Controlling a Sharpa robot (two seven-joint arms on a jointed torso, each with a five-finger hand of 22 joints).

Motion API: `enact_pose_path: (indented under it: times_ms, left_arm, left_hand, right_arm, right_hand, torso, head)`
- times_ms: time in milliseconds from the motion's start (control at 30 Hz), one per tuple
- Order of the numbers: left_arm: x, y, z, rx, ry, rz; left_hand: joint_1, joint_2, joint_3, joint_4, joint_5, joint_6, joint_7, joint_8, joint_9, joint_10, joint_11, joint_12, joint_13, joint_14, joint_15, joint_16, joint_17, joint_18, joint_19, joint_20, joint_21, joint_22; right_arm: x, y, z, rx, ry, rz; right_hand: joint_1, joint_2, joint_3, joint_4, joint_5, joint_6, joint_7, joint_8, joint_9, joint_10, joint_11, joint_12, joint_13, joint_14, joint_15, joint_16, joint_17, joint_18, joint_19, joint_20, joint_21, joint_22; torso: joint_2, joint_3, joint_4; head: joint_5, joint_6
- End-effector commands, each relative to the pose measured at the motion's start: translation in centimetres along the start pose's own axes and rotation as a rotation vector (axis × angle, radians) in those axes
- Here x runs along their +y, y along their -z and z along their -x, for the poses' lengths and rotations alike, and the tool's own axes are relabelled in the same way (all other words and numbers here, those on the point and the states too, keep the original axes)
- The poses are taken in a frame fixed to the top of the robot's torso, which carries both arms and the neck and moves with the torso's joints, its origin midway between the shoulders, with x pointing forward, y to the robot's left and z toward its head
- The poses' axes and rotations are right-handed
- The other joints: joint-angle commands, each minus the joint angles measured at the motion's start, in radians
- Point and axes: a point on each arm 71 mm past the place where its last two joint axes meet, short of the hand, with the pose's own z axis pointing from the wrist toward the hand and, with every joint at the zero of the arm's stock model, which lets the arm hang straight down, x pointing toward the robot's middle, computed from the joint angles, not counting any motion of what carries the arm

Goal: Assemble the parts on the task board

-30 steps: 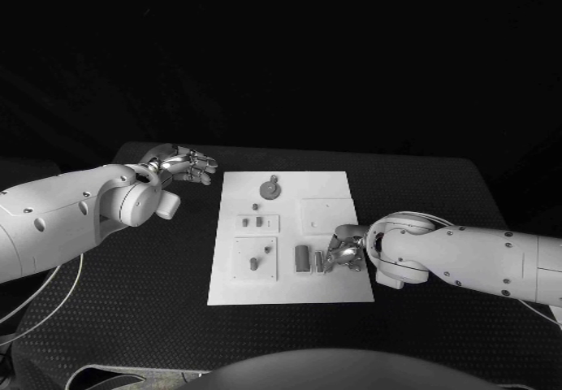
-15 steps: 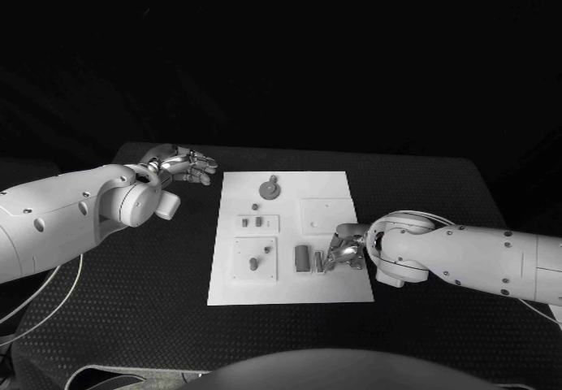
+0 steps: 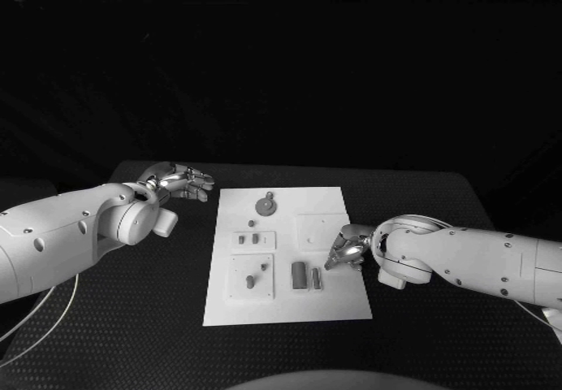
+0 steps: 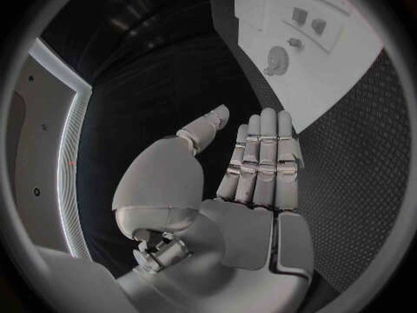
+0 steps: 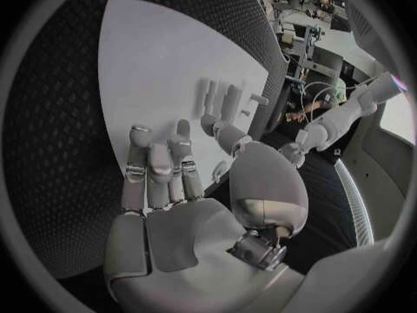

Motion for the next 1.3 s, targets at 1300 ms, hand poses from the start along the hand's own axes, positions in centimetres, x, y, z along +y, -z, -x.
enact_pose_path:
  times_ms: [1300]
  left_arm:
    - [1.2,-2.9,0.5,0.013,0.134,-0.089]
  left_hand:
    - [-1.087,0.105,-0.562,0.239,-0.096,-0.850,-0.187,-0.310,-0.467,-1.131,-0.115,-0.180,-0.266,-1.011,-0.053,-0.619,-0.542,-0.015,-0.995,0.048,-0.074,-1.106]
  right_arm:
    - [1.6,-5.9,11.0,-0.332,-0.624,0.451]
  right_hand:
    - [-0.907,0.175,-0.644,0.190,-0.290,-1.018,-0.104,-0.207,-0.706,-1.105,0.001,-1.096,-1.159,-1.128,0.104,-1.505,-0.920,-0.241,-1.043,-0.012,-0.905,-1.308]
  torso:
    - [-0.084,0.0011,-0.0876]
  head:
    - [0.070,0.201]
